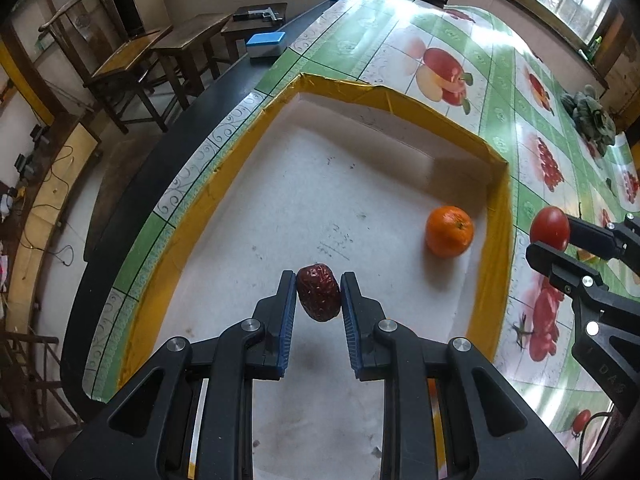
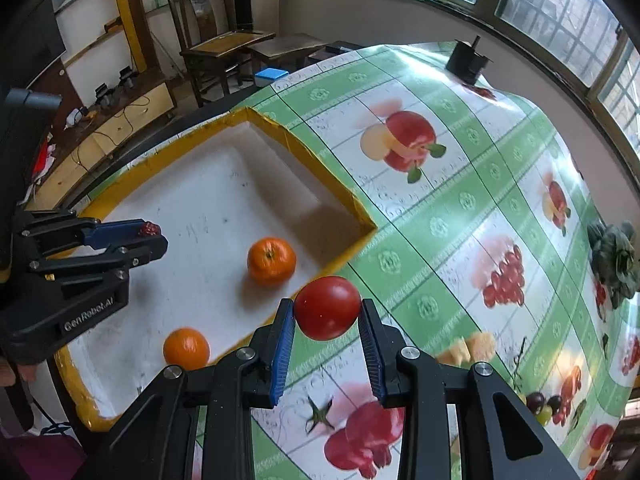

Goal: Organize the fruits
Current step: 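Lower into the tray and open the left tool while the right tool releases the tomato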

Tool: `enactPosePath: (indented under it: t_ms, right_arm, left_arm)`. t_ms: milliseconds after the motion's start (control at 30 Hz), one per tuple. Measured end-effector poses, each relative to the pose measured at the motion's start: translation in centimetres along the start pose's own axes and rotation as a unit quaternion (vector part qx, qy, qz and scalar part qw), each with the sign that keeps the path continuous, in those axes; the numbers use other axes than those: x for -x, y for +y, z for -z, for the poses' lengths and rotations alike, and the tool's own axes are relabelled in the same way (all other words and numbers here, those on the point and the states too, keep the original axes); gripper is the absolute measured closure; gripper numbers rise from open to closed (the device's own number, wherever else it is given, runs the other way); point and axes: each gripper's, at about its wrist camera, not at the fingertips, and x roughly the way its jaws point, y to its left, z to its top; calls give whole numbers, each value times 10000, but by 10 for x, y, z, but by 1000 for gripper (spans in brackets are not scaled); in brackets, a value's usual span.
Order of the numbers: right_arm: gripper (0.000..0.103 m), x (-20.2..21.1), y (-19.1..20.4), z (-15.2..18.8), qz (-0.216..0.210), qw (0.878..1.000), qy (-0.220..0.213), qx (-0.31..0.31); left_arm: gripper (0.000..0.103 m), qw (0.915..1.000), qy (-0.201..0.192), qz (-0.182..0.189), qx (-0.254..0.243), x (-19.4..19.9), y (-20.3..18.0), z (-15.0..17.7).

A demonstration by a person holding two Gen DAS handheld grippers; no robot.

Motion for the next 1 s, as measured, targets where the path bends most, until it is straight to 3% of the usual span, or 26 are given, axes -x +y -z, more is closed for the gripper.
enactPosePath:
  t_ms: [467,1000]
  right_arm:
    - [71,-27,-5,-25,-516,9986,17,-136]
    - [71,-67,-13,-43,-1043,9916,60,-757]
  left_arm:
    - [81,9999,64,-146,8,-19,-4,-10]
    - [80,9992,132,-277,261,-30,5,-14]
